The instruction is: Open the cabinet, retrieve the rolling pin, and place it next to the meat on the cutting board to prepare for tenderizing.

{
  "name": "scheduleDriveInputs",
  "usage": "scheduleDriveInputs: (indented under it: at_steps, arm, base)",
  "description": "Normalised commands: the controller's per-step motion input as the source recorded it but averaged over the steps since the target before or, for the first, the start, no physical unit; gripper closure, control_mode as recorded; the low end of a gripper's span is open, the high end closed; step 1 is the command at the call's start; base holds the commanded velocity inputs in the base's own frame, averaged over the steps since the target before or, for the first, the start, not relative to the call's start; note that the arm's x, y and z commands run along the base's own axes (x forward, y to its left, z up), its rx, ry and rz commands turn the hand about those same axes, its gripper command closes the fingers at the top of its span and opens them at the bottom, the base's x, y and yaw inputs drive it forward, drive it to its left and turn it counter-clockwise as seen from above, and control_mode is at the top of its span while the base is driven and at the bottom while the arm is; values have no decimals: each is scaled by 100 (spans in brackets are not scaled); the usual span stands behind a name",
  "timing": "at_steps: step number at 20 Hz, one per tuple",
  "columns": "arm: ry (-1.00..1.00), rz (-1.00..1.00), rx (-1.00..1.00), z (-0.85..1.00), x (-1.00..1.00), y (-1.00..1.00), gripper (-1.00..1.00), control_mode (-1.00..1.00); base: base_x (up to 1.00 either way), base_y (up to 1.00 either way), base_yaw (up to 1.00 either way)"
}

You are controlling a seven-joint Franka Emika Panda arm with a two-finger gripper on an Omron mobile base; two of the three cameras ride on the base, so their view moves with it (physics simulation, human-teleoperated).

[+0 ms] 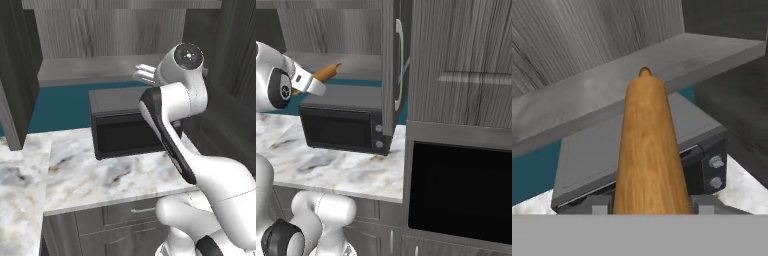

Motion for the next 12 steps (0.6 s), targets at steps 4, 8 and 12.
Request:
scheduleDriveInputs:
  at_steps: [4,8,12]
  arm:
    - [0,11,0,3,-80,0,100,-100]
    - [0,11,0,3,-73,0,100,-100]
    - [0,9,0,0,-63,0,100,-100]
  base:
    - [0,0,0]
    - [0,0,0]
    - [0,0,0]
